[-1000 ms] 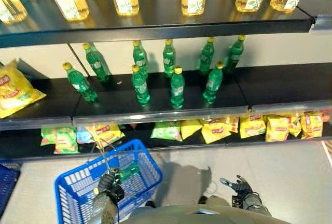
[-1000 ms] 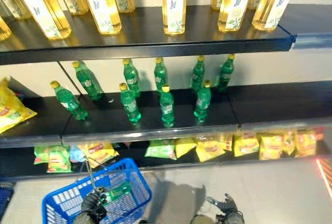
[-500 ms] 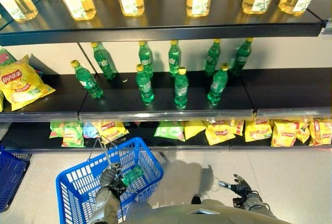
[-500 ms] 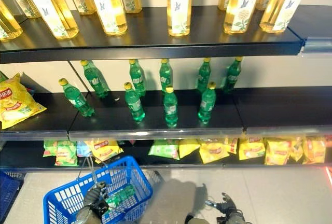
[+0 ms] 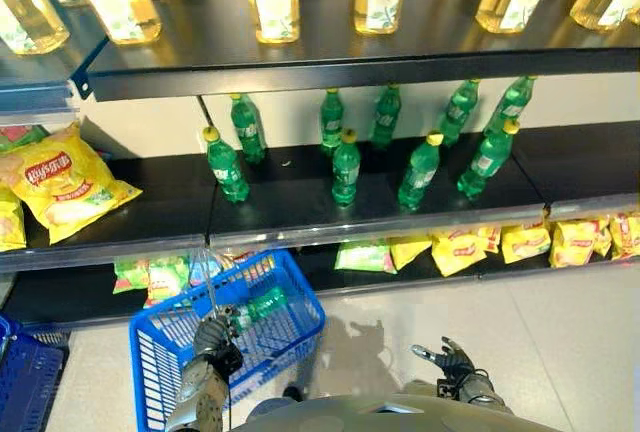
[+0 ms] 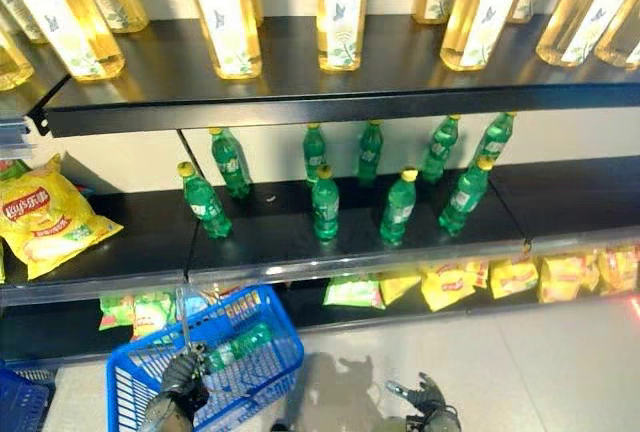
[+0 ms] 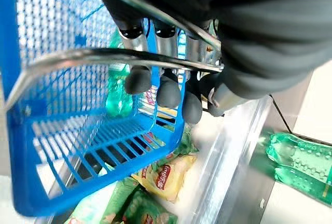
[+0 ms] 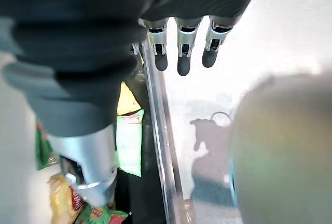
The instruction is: Pick up the snacks into the basket
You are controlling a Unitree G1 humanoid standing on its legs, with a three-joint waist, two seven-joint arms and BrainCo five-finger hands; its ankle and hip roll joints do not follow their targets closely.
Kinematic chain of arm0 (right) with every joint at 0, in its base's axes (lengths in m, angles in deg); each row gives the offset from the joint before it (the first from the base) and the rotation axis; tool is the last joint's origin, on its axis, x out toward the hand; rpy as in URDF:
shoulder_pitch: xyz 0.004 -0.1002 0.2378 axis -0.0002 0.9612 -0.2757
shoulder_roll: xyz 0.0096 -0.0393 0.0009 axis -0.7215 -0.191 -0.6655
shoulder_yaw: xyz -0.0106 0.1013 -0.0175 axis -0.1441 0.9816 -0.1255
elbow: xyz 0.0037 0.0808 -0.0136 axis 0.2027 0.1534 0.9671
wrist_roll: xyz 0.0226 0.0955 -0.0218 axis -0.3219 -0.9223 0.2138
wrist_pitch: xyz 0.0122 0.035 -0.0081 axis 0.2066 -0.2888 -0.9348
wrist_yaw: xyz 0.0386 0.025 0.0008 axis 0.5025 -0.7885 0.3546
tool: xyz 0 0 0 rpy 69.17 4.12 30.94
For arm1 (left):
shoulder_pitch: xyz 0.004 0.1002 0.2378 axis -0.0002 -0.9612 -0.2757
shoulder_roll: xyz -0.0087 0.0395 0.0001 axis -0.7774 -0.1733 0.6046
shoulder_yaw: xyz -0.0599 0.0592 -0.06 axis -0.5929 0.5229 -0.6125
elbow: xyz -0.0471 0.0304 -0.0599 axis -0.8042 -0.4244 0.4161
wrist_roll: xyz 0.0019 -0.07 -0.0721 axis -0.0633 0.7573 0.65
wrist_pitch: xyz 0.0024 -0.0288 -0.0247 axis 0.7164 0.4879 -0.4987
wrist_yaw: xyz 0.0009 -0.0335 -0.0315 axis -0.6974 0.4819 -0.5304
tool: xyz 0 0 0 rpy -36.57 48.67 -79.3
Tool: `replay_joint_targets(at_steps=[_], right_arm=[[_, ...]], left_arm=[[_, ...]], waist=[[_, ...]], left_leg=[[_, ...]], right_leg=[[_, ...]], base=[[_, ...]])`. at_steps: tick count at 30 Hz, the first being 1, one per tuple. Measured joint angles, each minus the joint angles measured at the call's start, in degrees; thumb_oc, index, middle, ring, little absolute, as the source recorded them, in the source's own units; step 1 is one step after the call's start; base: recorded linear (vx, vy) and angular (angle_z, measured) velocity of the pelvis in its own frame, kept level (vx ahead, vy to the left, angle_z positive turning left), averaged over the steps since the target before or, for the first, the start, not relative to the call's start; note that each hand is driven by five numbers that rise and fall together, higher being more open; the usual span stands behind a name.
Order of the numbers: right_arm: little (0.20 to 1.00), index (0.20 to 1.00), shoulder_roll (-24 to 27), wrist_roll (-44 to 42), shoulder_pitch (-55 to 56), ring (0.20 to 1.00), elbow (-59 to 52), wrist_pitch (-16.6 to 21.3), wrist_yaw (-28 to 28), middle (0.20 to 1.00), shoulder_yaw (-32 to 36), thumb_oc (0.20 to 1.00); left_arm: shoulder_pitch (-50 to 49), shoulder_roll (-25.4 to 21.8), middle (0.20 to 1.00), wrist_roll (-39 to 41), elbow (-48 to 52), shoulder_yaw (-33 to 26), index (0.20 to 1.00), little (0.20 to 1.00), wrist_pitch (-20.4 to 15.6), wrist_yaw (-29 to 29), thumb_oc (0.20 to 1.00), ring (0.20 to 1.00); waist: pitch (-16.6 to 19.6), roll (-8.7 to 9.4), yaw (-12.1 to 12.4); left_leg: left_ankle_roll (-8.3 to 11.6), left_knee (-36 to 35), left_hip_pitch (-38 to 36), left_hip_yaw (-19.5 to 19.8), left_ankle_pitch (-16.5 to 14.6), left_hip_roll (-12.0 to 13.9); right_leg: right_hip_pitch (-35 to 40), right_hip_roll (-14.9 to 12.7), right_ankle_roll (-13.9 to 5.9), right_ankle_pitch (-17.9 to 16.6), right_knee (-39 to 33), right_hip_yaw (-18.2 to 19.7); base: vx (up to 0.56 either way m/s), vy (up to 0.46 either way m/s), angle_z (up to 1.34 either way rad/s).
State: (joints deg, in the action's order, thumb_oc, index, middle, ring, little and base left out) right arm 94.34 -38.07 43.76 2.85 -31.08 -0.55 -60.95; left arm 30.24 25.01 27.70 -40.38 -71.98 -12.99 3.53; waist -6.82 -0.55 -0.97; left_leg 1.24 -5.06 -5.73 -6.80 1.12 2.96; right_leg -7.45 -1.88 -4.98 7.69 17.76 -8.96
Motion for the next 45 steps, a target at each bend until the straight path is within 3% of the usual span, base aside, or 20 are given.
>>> replay_joint_targets(at_steps=[1, 2, 5, 8, 12, 13, 14, 16, 17, 19, 23, 28, 34, 37, 38, 39, 41, 43, 44, 45], right_arm=[[1.0, 1.0, 0.1, -0.5, 0.4, 1.0, -0.4, 0.0, 0.2, 1.0, 0.0, 1.0], [1.0, 1.0, 1.1, -0.9, 0.9, 1.0, -0.7, 0.0, 0.4, 1.0, -0.4, 1.0], [1.0, 1.0, 2.8, -0.9, 1.4, 1.0, -1.9, 0.1, 0.5, 1.0, -1.0, 1.0], [1.0, 1.0, 3.5, -0.7, 0.4, 1.0, -1.8, 0.1, 0.9, 1.0, -2.0, 1.0], [1.0, 1.0, 3.6, 0.7, -0.3, 1.0, -1.9, 0.0, 0.9, 1.0, -2.6, 1.0], [1.0, 1.0, 3.6, 0.8, -0.3, 1.0, -2.2, 0.0, 0.9, 1.0, -2.3, 1.0], [1.0, 1.0, 4.2, 0.9, -0.1, 1.0, -2.3, 0.0, 0.8, 1.0, -2.1, 1.0], [1.0, 1.0, 4.9, 0.9, 0.8, 1.0, -2.3, 0.0, 0.6, 1.0, -1.2, 1.0], [1.0, 1.0, 6.1, 0.9, 2.1, 1.0, -2.3, 0.0, 0.6, 1.0, -1.0, 1.0], [1.0, 1.0, 6.3, 1.0, 2.9, 1.0, -2.1, -0.1, 0.5, 1.0, -0.6, 1.0], [1.0, 1.0, 0.5, 0.6, 2.0, 1.0, -2.0, -0.1, 0.5, 1.0, 0.8, 1.0], [1.0, 1.0, -1.2, 0.6, 1.8, 1.0, -5.0, 0.0, 0.9, 1.0, 0.8, 1.0], [1.0, 1.0, 1.3, 0.6, 1.3, 1.0, -5.0, -0.1, 0.8, 1.0, 1.0, 1.0], [1.0, 1.0, 3.4, 0.6, 0.4, 1.0, -3.6, -0.2, 0.4, 1.0, 1.1, 1.0], [1.0, 1.0, 3.5, 0.6, 0.4, 1.0, -3.6, -0.2, 0.4, 1.0, 1.0, 1.0], [1.0, 1.0, 3.3, 0.6, 0.3, 1.0, -3.6, -0.2, 0.6, 1.0, 0.8, 1.0], [1.0, 1.0, 2.0, 0.5, 0.3, 1.0, -4.2, -0.2, 0.8, 1.0, 0.7, 1.0], [1.0, 1.0, 1.7, 0.0, 0.2, 1.0, -5.3, 0.1, 0.9, 1.0, 0.5, 1.0], [1.0, 1.0, 1.8, -0.2, 0.2, 1.0, -5.3, 0.1, 0.9, 1.0, 0.3, 1.0], [1.0, 1.0, 1.8, -0.5, 0.6, 1.0, -5.3, 0.1, 0.9, 1.0, -0.4, 1.0]], left_arm=[[0.1, 0.0, 0.2, 0.0, 0.0, 0.0, 0.2, 0.2, 0.0, 0.0, 0.2, 0.2], [0.0, 0.8, 0.2, -0.2, -0.1, -0.1, 0.2, 0.2, 0.1, -0.1, 0.2, 0.2], [0.0, 1.7, 0.2, -1.0, 0.2, -0.1, 0.2, 0.2, 0.1, 0.1, 0.2, 0.2], [1.4, 2.0, 0.2, -1.0, -0.3, -0.1, 0.2, 0.2, 0.1, -0.4, 0.2, 0.2], [2.4, 2.1, 0.2, -0.1, -2.2, -1.3, 0.2, 0.2, 0.1, -2.6, 0.2, 0.2], [3.0, 2.0, 0.2, 0.0, -2.3, -1.3, 0.2, 0.2, 0.0, -2.7, 0.2, 0.2], [3.3, 2.3, 0.2, 0.1, -2.2, -0.9, 0.2, 0.2, 0.1, -2.5, 0.2, 0.2], [3.4, 3.6, 0.2, 0.6, -2.0, -1.0, 0.2, 0.2, 0.1, -3.2, 0.2, 0.2], [3.0, 5.0, 0.2, 1.6, -1.9, -1.0, 0.2, 0.2, 0.1, -3.8, 0.2, 0.2], [3.3, 5.4, 0.2, 1.6, -1.8, -1.0, 0.2, 0.2, 0.1, -3.8, 0.2, 0.2], [2.2, 1.0, 0.2, 1.5, -1.1, -1.6, 0.2, 0.2, 0.0, -3.9, 0.2, 0.2], [1.3, -2.2, 0.2, 1.4, -0.6, -1.8, 0.2, 0.2, 0.0, -3.9, 0.2, 0.2], [1.2, -1.0, 0.2, 1.1, -0.5, -1.4, 0.2, 0.2, 0.0, -3.6, 0.2, 0.2], [-0.3, 0.1, 0.2, 1.1, 1.0, -1.6, 0.2, 0.2, 0.0, -3.0, 0.2, 0.2], [-0.6, 0.3, 0.2, 1.1, 1.3, -1.7, 0.2, 0.2, 0.0, -2.9, 0.2, 0.2], [-0.7, 0.4, 0.2, 1.1, 1.7, -1.9, 0.2, 0.2, 0.0, -2.9, 0.2, 0.2], [-0.7, 0.4, 0.2, 1.2, 2.2, -3.0, 0.2, 0.2, 0.0, -2.8, 0.2, 0.2], [-0.8, 0.4, 0.2, 1.2, 2.1, -3.6, 0.2, 0.2, 0.3, -2.9, 0.2, 0.2], [-0.9, 0.5, 0.2, 1.2, 2.1, -3.4, 0.2, 0.2, 0.3, -2.8, 0.2, 0.2], [-0.8, 0.6, 0.2, 1.2, 2.2, -3.0, 0.2, 0.2, 0.3, -2.5, 0.2, 0.2]], waist=[[0.1, 0.57, -0.8], [0.3, 0.78, -1.5], [-0.5, -0.58, -1.2], [-2.1, 1.59, -1.3], [-2.4, 2.34, -1.2], [-2.3, 2.04, -1.2], [-2.0, 1.36, -1.7], [-1.8, 0.17, -1.8], [-1.0, -1.91, -2.0], [-0.4, -3.22, -2.9], [0.8, 2.55, -0.8], [1.8, 4.43, 0.5], [0.7, 3.03, 0.4], [-1.0, 0.62, 1.9], [-1.1, -0.06, 1.9], [-1.4, -0.39, 1.8], [-1.6, -0.22, 1.7], [-1.5, 1.17, 0.9], [-1.5, 1.28, 0.4], [-1.4, 1.63, -0.2]], left_leg=[[0.1, 0.0, 0.1, 0.8, 0.1, -0.7], [0.43, 0.0, -0.2, 1.9, 0.5, -1.5], [1.11, 2.5, 0.6, 2.6, 0.1, -1.7], [2.39, 11.9, 6.1, -0.3, -1.0, -2.7], [4.17, 11.1, 7.4, -0.8, -1.3, 8.4], [6.91, 10.4, 7.3, 0.5, 0.5, 12.1], [6.93, 9.8, 7.2, 0.6, 1.4, 14.5], [6.73, 7.6, 5.6, 1.0, 2.3, 14.9], [5.18, 4.7, 3.3, 1.0, 4.0, 13.9], [8.93, 1.0, 1.5, -2.1, 3.7, 11.4], [6.36, 0.1, 1.2, -2.3, 2.2, 3.5], [4.36, 0.1, 0.1, -2.2, 1.4, 0.0], [2.84, -0.2, 0.2, -2.3, 0.7, -1.8], [0.68, -0.3, -1.0, -5.2, -0.3, -2.7], [0.13, -0.3, -1.0, -5.4, -0.4, -2.6], [-0.14, -0.3, -0.9, -5.3, -0.3, -2.3], [-0.54, 0.1, -0.3, -4.6, 0.1, -1.0], [-0.31, 0.1, 0.7, -1.5, 0.4, -1.0], [-0.18, 0.1, 0.7, 0.0, 0.4, -0.9], [0.34, 0.1, 1.1, 1.8, 0.6, -0.9]], right_leg=[[1.1, 1.4, 0.63, -0.9, -4.2, 0.8], [3.8, 1.9, 7.4, -3.3, -8.3, 0.9], [5.3, 1.5, 7.76, -4.0, -10.1, -0.4], [5.6, -1.6, 7.91, -4.3, -10.7, -1.1], [7.3, -2.2, 7.6, -4.3, -12.9, -2.0], [7.2, -2.2, 6.66, -4.2, -12.6, -2.2], [6.6, -2.7, 6.19, -4.1, -11.7, -2.3], [6.5, -3.4, 4.16, -4.3, -10.6, -2.3], [6.5, -3.6, 2.21, -4.2, -10.2, -2.3], [6.4, -5.8, -0.9, -3.7, -8.9, -3.1], [6.6, -13.5, -5.38, -5.6, -11.0, -2.2], [9.6, -16.8, -7.91, -7.7, -14.6, -3.3], [8.4, -19.1, -7.9, -8.3, -10.5, -4.8], [4.0, -22.4, -3.2, -12.6, -3.5, -18.0], [3.1, -22.3, -1.86, -13.9, -2.5, -20.2], [2.0, -21.9, -2.54, -13.4, 0.1, -19.9], [-1.7, -15.4, -4.91, -6.3, 6.8, -15.1], [-2.2, -7.6, -0.01, -0.7, 5.3, -13.1], [-1.4, -5.0, 0.54, -0.6, 1.1, -9.3], [1.4, -1.9, 3.83, -3.2, -6.9, -6.0]], base=[[0.06, 0.072, 0.86], [0.04, 0.056, 0.48], [0.0, 0.084, 0.3], [0.0, 0.15, 0.2], [0.1, 0.273, 0.03], [0.1, 0.366, 0.04], [0.1, 0.38, 0.04], [0.05, 0.281, 0.02], [0.01, 0.303, 0.03], [0.01, 0.348, 0.41], [0.06, 0.199, 0.06], [0.07, 0.152, 0.06], [0.06, 0.305, 0.05], [0.06, 0.321, -0.5], [0.07, 0.124, -0.39], [0.08, 0.024, -0.11], [0.08, 0.005, -0.04], [0.09, -0.046, 0.25], [0.09, -0.058, 0.73], [0.06, -0.038, 0.61]])
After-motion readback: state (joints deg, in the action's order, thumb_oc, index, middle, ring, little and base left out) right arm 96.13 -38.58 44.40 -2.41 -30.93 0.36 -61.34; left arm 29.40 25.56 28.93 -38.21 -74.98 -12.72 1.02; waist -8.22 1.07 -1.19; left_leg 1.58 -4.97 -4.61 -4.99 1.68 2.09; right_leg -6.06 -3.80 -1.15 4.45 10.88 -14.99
